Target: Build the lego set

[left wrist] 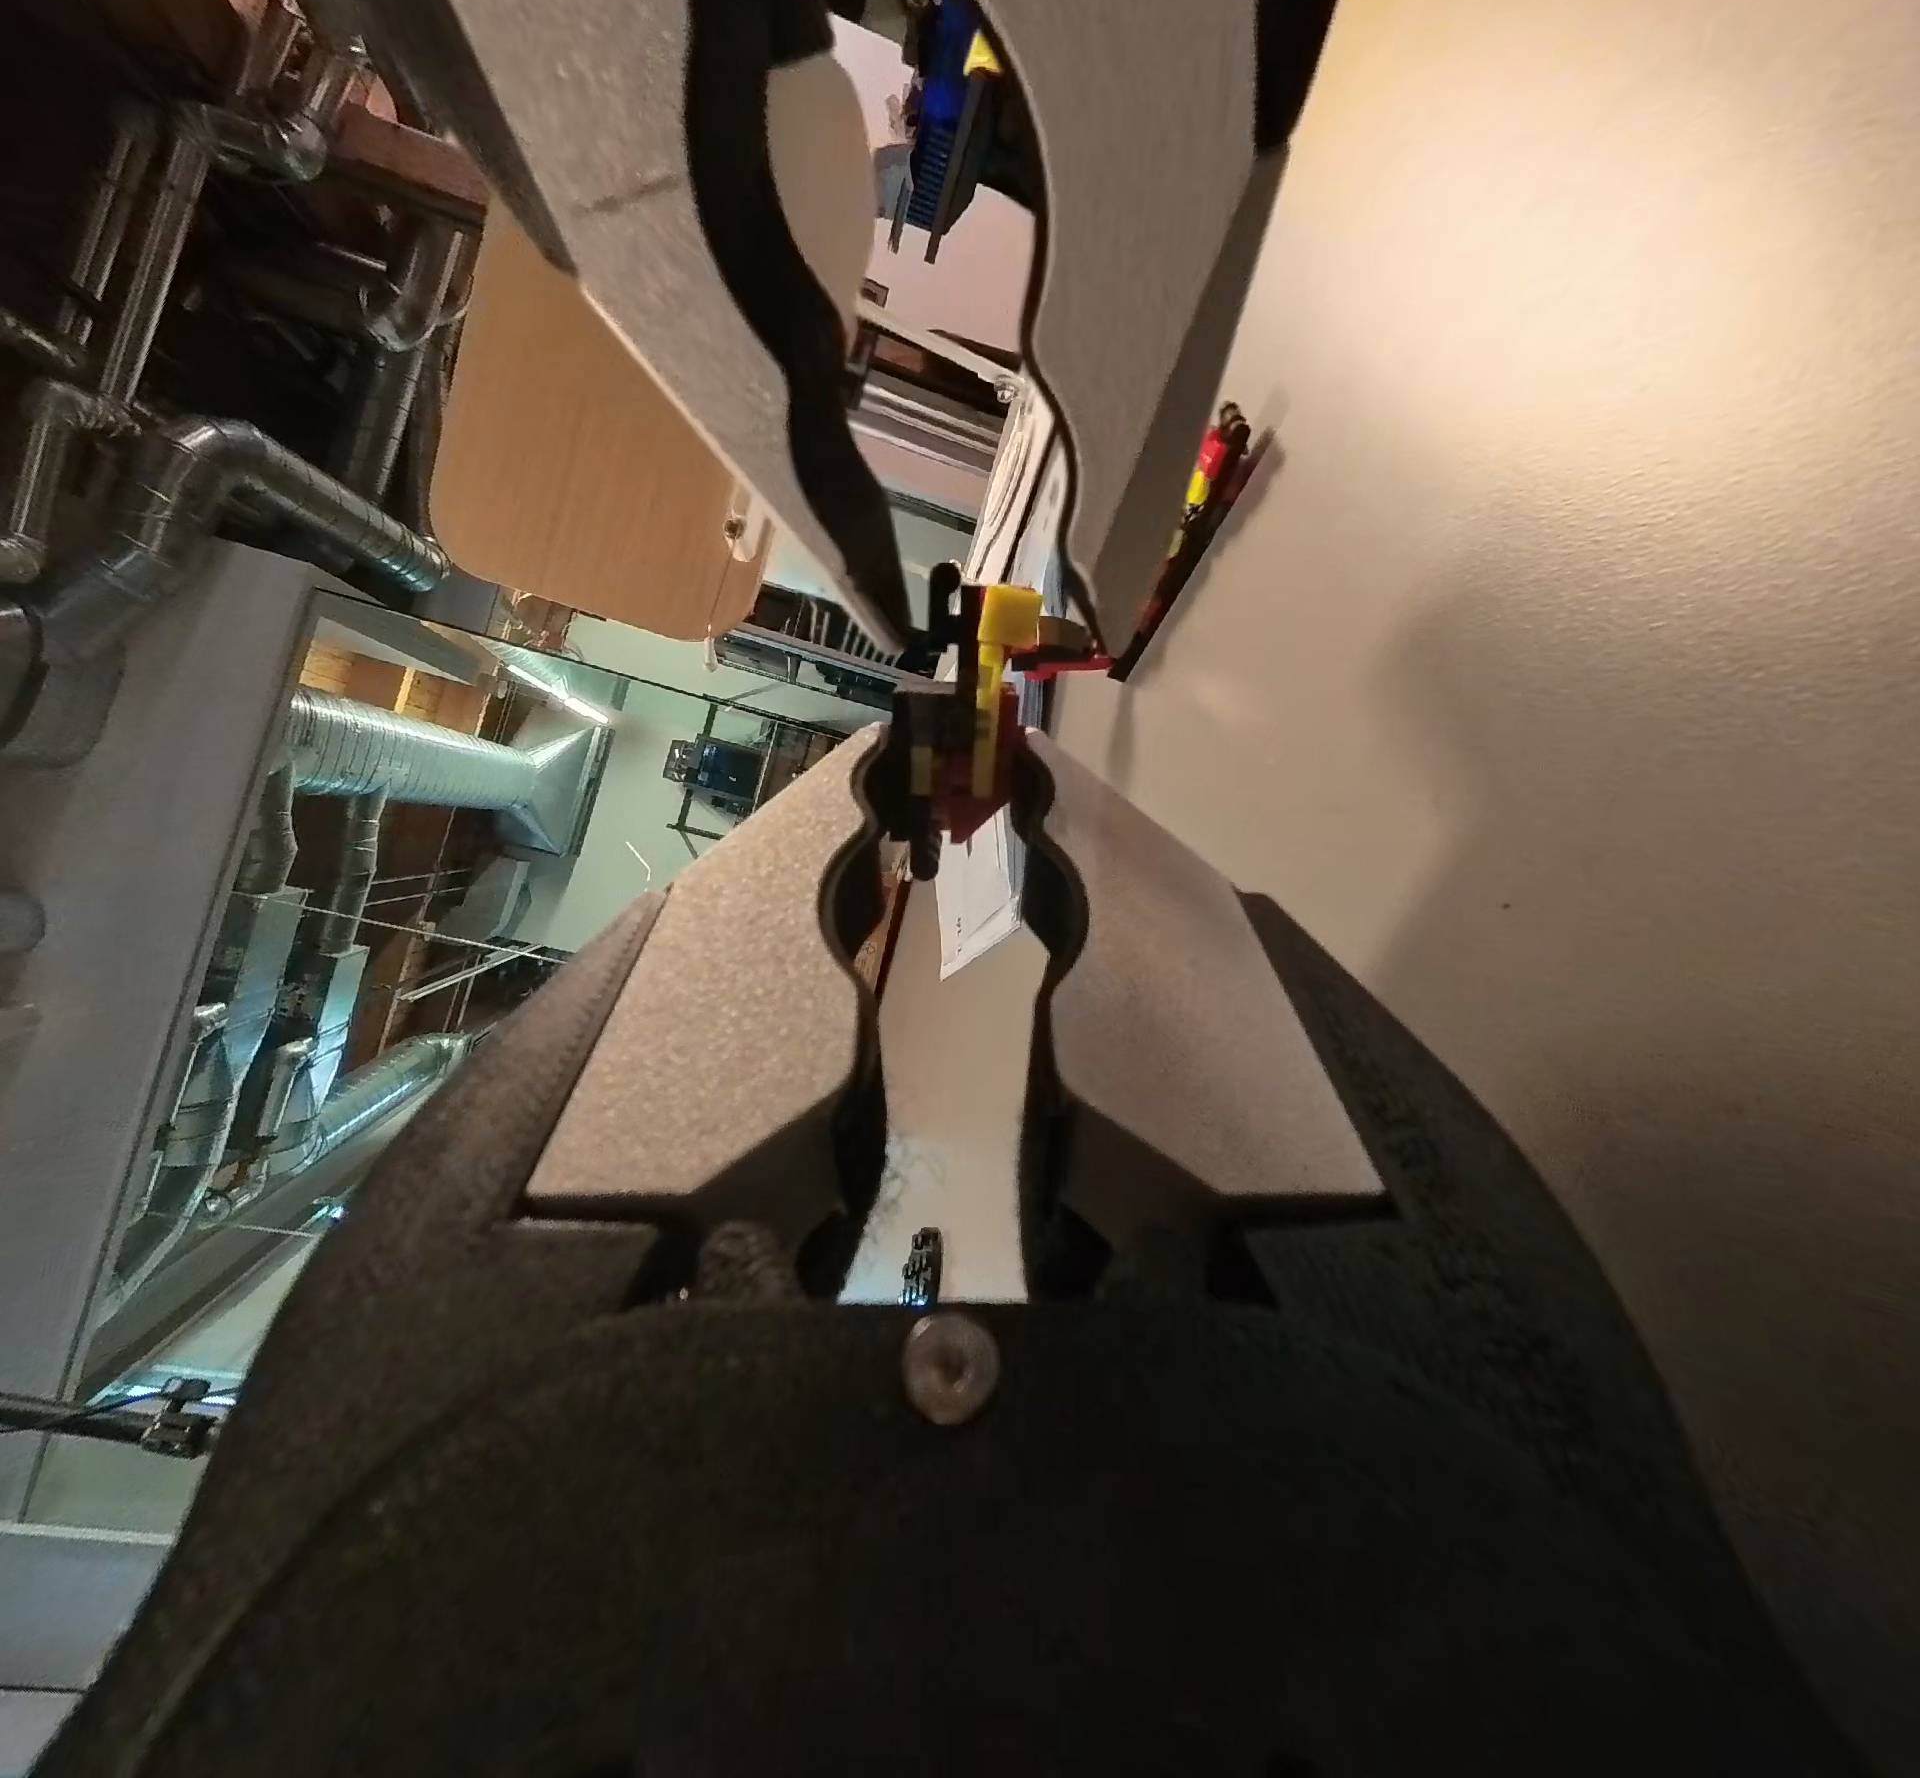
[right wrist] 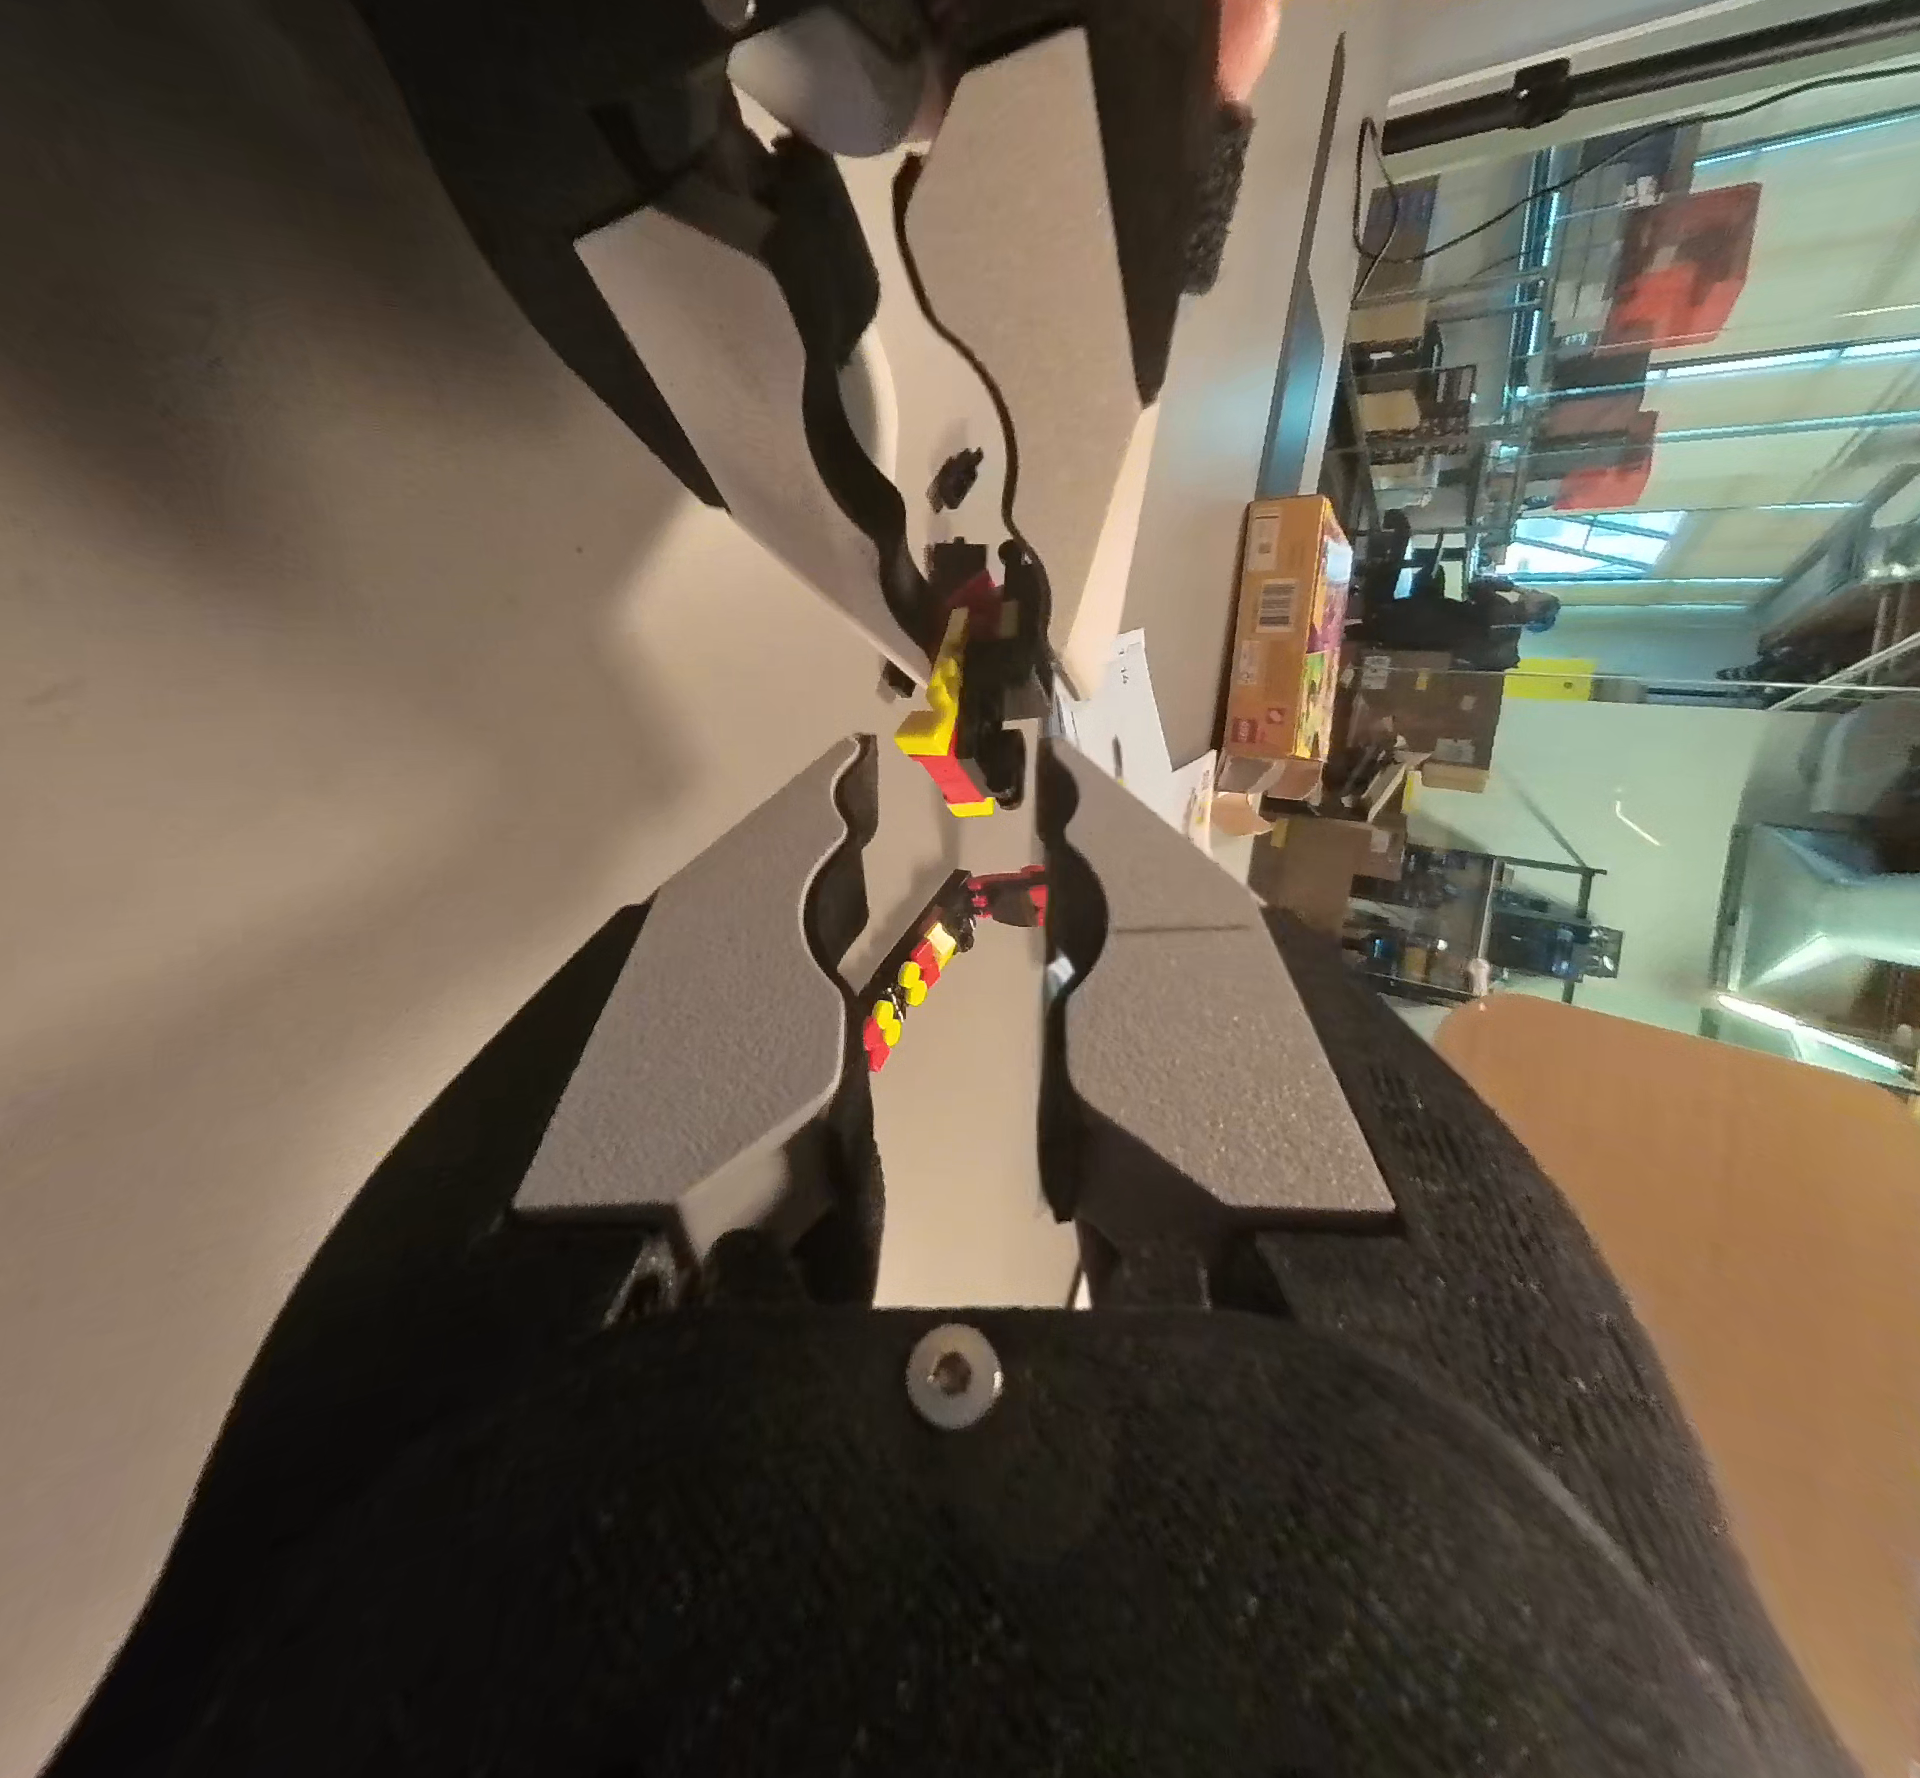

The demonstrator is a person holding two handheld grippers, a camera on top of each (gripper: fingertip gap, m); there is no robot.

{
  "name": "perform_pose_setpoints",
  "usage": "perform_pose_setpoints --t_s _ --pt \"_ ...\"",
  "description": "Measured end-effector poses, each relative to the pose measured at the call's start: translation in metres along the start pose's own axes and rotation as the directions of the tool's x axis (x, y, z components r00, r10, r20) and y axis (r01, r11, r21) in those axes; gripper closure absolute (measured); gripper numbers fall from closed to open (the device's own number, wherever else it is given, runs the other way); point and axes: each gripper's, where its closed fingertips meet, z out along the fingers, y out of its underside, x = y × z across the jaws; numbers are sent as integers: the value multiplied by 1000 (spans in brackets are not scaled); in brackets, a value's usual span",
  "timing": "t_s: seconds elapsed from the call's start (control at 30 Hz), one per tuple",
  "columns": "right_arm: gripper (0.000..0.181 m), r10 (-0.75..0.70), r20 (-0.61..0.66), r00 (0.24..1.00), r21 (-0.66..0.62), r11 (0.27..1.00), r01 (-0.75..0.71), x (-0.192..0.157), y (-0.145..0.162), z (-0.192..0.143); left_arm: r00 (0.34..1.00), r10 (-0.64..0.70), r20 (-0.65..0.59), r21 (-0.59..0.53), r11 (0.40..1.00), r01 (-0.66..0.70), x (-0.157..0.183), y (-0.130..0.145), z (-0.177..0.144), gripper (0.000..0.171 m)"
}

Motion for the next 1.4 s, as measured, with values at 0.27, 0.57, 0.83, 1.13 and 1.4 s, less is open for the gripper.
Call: perform_pose_setpoints --t_s 0.27,0.57,0.83,1.13,1.4 --pt "162 29 1 1000 2 1000 -29 -2 4 1 999 -31 -38 1 1000 31 4 0 -1 152" --pt "169 11 15 1000 -21 1000 -11 -6 7 4 986 -103 -128 -19 995 101 14 2 -1 152" --pt "169 -57 63 996 -17 998 58 -12 9 5 984 -87 -159 -23 996 84 20 2 -2 152" --pt "169 -124 125 984 0 992 125 -18 10 6 979 -73 -192 -18 997 71 26 1 -3 152" --pt "168 139 252 958 82 983 -165 -17 4 -3 907 -276 -319 18 955 297 28 -8 -7 152"
